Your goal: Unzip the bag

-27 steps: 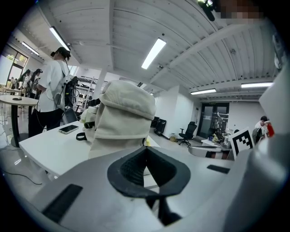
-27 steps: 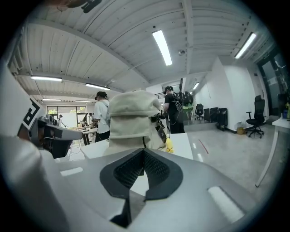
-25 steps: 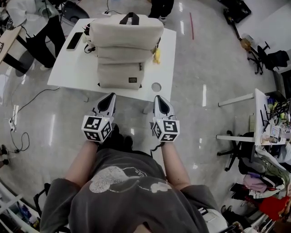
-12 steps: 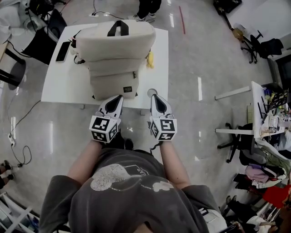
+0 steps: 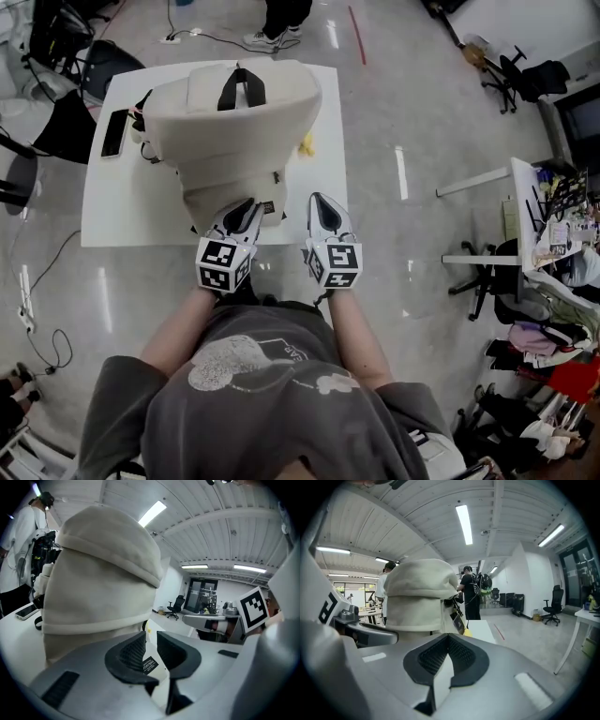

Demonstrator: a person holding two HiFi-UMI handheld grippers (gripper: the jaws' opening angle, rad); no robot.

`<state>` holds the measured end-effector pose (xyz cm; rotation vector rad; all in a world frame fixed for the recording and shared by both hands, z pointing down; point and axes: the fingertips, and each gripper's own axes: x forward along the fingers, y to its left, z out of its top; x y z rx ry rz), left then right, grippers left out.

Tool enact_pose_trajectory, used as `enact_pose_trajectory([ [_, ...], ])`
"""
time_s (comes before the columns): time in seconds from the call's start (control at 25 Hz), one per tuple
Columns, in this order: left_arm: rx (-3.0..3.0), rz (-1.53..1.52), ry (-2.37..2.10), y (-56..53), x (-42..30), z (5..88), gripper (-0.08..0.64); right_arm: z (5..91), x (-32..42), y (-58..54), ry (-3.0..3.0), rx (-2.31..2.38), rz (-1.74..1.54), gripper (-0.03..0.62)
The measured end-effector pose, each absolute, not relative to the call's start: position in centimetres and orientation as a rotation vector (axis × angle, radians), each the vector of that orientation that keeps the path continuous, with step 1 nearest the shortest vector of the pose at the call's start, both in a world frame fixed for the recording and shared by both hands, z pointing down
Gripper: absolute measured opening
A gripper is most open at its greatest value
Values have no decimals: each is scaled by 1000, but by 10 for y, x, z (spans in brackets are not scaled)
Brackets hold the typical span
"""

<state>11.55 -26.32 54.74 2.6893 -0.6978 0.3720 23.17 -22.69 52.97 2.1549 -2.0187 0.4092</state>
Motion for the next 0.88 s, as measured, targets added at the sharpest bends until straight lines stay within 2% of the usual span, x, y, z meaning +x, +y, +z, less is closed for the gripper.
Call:
enact_pose_trajectory([
  [0.36,2681,448,-628,-279,156,585,132,548,248,-233,-1948,2163,422,0],
  [0.88,2657,567,-836,-323,202,597,140,543,275,-261,-2093,2020,465,0],
])
